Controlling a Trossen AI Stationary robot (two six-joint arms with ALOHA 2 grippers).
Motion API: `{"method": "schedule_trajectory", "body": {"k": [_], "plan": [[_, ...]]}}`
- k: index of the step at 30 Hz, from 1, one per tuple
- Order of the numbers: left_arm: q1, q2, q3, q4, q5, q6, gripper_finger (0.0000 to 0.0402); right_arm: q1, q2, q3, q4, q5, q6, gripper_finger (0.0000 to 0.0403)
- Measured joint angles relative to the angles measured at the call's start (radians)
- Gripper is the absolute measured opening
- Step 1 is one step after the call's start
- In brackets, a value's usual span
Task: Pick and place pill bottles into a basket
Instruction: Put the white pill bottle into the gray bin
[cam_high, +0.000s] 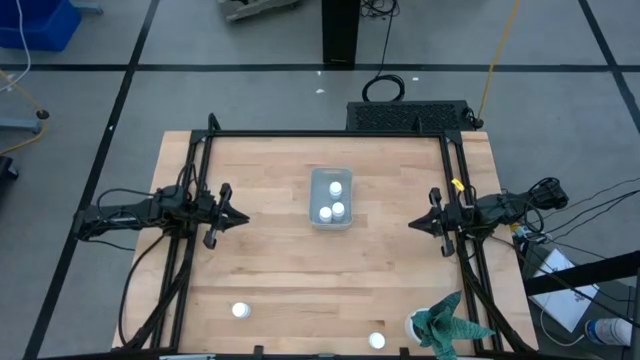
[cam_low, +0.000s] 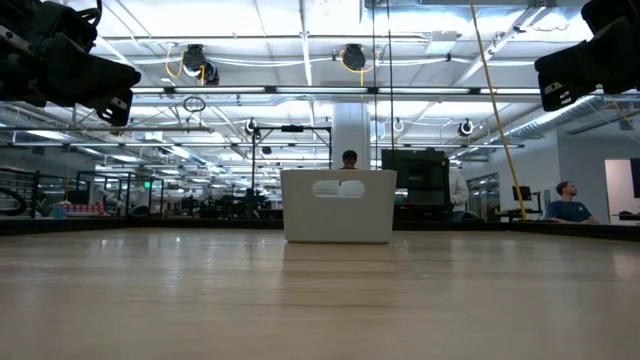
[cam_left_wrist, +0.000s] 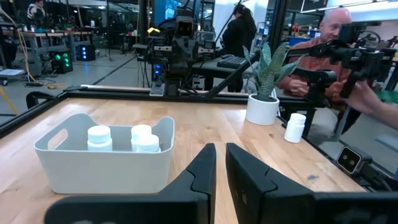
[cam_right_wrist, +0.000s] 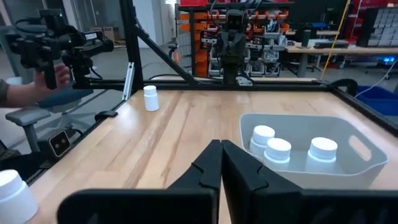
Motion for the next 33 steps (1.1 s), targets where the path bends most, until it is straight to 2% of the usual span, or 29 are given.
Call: {"method": "schedule_trajectory", "body": {"k": [4, 12, 19, 21, 24, 26, 29, 33], "plan": [[0.000, 0.000, 0.000, 0.003, 0.000, 0.000, 0.0042, 0.000, 0.000, 0.000, -0.001, 0.000, 0.011, 0.0004], [0.000, 0.000, 0.000, 0.110, -0.044, -0.022, 0.0042, 0.000, 0.000, 0.000, -0.001, 0.000, -0.012, 0.0004], [-0.008, 0.014, 0.000, 0.194, -0.012, -0.259, 0.0042, 0.000, 0.000, 0.000, -0.001, -0.001, -0.012, 0.0004], [-0.024, 0.041, 0.000, 0.254, 0.010, -0.322, 0.0040, 0.000, 0.000, 0.000, -0.002, -0.001, -0.012, 0.0004], [-0.051, 0.091, 0.002, 0.284, -0.047, -0.398, 0.0020, 0.000, 0.000, 0.000, -0.002, -0.001, -0.012, 0.0004], [-0.066, 0.132, 0.018, 0.242, -0.082, -0.445, 0.0007, 0.000, 0.000, 0.000, -0.002, -0.001, -0.012, 0.0004], [-0.096, 0.206, 0.061, 0.157, -0.097, -0.493, 0.0007, 0.000, 0.000, 0.000, -0.002, -0.001, -0.012, 0.0004], [-0.169, 0.322, 0.111, 0.139, -0.122, -0.502, 0.0004, 0.000, 0.000, 0.000, -0.002, -0.002, -0.012, 0.0004]]}}
